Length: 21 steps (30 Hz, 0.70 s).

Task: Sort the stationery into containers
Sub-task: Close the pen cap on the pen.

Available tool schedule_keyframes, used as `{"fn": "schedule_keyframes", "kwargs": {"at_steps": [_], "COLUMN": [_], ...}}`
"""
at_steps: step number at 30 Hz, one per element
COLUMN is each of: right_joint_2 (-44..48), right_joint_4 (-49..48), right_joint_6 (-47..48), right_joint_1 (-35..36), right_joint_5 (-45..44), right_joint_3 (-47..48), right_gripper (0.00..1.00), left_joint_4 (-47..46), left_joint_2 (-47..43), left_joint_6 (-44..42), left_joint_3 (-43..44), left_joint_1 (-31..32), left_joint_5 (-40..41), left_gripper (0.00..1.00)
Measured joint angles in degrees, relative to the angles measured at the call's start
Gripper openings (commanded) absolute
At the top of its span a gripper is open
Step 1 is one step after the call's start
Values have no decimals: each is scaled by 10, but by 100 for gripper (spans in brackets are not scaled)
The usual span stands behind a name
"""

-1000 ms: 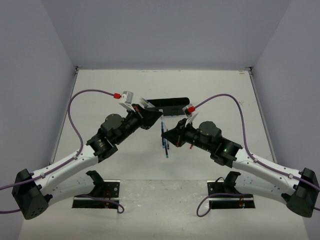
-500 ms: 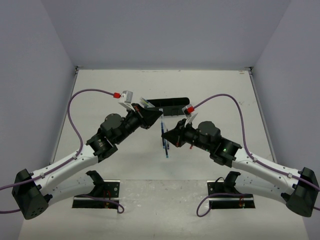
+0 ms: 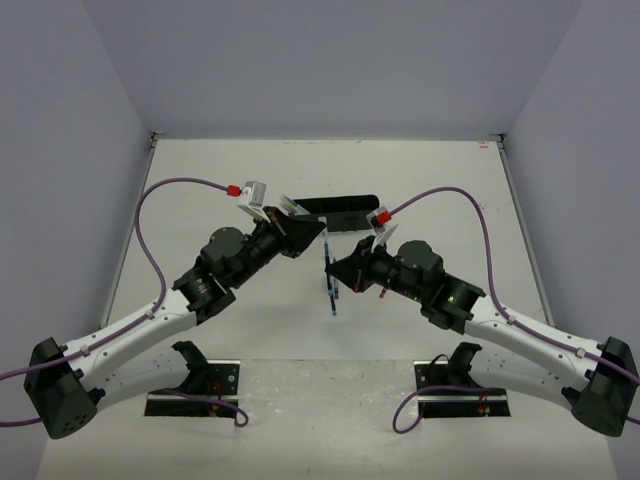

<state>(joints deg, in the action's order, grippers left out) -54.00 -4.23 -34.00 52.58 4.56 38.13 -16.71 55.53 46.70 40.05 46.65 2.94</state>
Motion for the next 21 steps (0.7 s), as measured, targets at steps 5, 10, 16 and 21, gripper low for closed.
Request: {"fn": "schedule_keyframes", "kwargs": {"at_steps": [5, 10, 16, 21], "right_joint_2": [0, 0, 0, 0], "right_joint_4": [0, 0, 0, 4], "right_joint_6": [0, 0, 0, 2], "right_joint_1": [0, 0, 0, 0], "right_joint_5": [10, 12, 11, 9], "right_joint_3": [2, 2, 2, 4], "right_gripper": [0, 0, 0, 0], "left_joint_4": [-5, -9, -9, -17], "left_joint_2": [5, 9, 9, 9], "left_joint_6": [0, -5, -8, -8], "left_joint_3": [0, 0, 0, -1], "left_joint_1": [0, 0, 0, 0], "left_joint_5": [0, 0, 0, -4], "left_gripper": [0, 0, 0, 0]}}
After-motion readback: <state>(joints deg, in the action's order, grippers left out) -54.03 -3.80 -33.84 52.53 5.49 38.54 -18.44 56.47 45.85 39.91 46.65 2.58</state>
